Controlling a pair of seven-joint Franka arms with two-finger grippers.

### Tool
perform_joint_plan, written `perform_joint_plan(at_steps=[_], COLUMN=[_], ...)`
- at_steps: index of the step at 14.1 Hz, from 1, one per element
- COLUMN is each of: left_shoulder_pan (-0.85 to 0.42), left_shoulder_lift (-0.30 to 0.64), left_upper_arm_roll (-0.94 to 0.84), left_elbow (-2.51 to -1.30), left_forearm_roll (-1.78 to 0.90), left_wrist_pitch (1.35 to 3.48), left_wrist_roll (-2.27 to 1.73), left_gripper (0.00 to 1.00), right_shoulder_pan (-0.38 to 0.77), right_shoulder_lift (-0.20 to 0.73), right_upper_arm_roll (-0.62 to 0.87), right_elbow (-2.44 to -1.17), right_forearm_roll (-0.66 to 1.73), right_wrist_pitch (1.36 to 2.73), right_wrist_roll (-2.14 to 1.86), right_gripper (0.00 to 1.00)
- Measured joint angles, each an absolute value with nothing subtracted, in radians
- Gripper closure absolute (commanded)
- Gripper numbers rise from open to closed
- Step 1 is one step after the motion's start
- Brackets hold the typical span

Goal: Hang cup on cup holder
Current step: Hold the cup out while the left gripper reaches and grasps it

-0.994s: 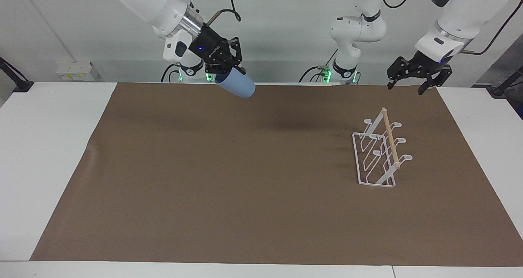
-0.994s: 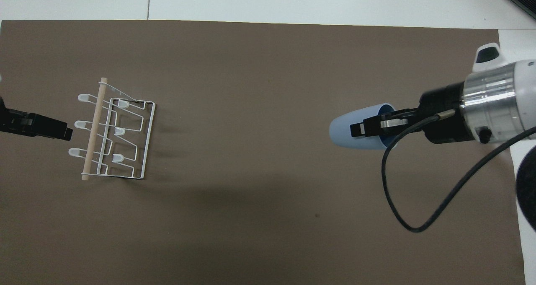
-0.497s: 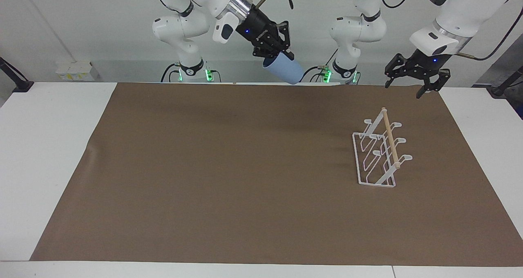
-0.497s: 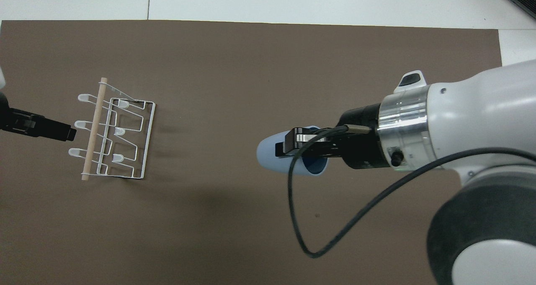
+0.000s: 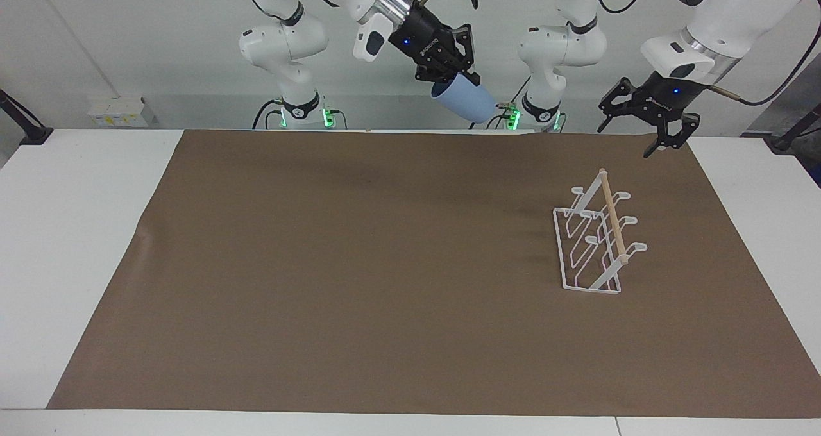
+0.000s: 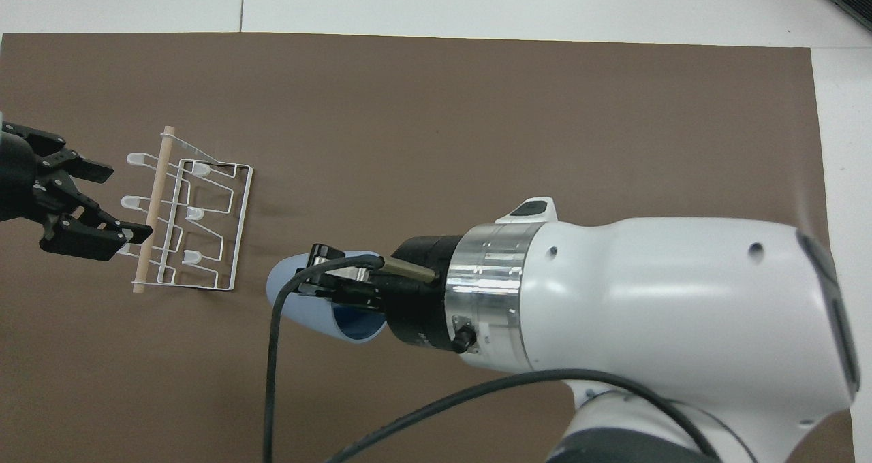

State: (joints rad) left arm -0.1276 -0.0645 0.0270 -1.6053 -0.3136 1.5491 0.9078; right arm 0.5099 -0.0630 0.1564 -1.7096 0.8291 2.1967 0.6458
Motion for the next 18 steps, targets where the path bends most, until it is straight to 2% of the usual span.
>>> perform_joint_plan(at_steps=[3,10,13,18], left_shoulder_pan=[-0.152,-0.169,-0.206,-0.356], left_shoulder_lift=[-0.065,-0.092,-0.102,-0.103], left_upper_arm_roll=[0.014,0.006,-0.009,-0.021], left_elbow=[-1.608,-1.615,-1.622,-1.64], left_forearm_roll=[-0.33,-0.331,-0.335,-0.339], left_wrist_pitch=[1.527,1.334,1.359,1.48], left_wrist_roll=[1.113,1.423,1.431,1.318], left_gripper=[0.0,0.0,0.0,0.0], right_shoulder_pan=[0.555,0.556,0.555,0.552], right_shoulder_lift=[-0.062,-0.057,-0.057,-0.056], right_upper_arm_roll=[0.157,0.149,0.147,0.145], right_elbow=[-1.734,-1.747,-1.748,-1.75], right_forearm_roll=[0.829,0.829,0.829,0.829], right_wrist_pitch=[2.25,2.282,2.286,2.291], right_wrist_roll=[0.661,0.661,0.661,0.661], right_gripper=[1.0,1.0,1.0,1.0])
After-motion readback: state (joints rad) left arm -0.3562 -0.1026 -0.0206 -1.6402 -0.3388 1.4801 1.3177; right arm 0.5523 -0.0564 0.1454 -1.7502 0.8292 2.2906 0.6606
